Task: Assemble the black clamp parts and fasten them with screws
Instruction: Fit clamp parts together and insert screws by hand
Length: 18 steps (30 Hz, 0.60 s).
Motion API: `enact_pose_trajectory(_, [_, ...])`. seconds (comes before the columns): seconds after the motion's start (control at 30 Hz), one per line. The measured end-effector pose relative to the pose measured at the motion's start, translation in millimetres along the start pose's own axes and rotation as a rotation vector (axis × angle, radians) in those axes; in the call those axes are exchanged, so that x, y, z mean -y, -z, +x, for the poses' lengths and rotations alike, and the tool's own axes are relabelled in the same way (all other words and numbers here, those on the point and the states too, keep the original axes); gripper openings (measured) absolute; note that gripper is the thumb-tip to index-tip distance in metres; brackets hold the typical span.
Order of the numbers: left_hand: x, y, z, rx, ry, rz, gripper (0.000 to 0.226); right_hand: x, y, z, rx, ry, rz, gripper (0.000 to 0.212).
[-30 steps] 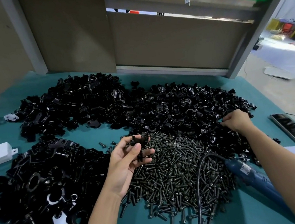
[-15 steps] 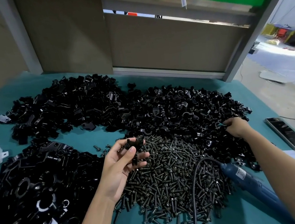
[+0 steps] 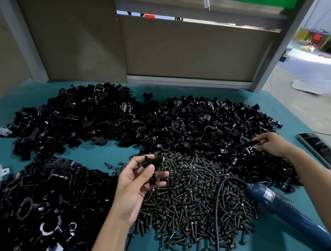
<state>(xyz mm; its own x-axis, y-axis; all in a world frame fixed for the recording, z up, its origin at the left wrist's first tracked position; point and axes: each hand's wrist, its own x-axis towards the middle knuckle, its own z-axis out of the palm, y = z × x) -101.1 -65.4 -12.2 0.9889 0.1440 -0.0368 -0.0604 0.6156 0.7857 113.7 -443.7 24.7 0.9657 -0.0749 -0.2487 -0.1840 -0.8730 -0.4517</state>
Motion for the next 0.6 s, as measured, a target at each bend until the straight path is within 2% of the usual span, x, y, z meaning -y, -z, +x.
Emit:
enact_pose_trajectory(0.1, [-0.2,-0.6,-0.8,0.004,-0.008,0.01,0.031,3.9,0.6,-5.7,-0.063,-0.001,0.1,0.028])
enact_pose_trajectory(0.17, [-0.3,-1.5,-1.1,0.012,-0.017,0.019,0.031,13.3,2.6,-15.5,-0.192,0.038,0.198,0.025])
enact_pose_trajectory(0.27, [0.2,-3.1,-0.8,0.018,-0.031,0.032,0.031,39.6,-0.2,-40.7,-0.353,0.187,0.314,0.025])
enact_pose_trajectory(0.33, [1.2,-4.1,-0.1,0.023,-0.038,0.042,0.033,66.8,-9.7,-64.7,-0.277,0.297,0.509,0.024])
enact_pose_trajectory(0.4, [2.5,-4.6,0.6,0.035,-0.042,0.059,0.033,96.9,-24.1,-93.7,-0.061,0.393,0.729,0.023])
enact_pose_trajectory(0.43, [3.1,-4.8,0.8,0.042,-0.045,0.067,0.033,111.5,-32.4,-108.0,0.035,0.452,0.761,0.023])
enact_pose_trajectory(0.6, [5.3,-4.2,0.7,0.048,-0.062,0.112,0.034,167.3,-77.9,-156.8,0.245,0.709,0.563,0.018])
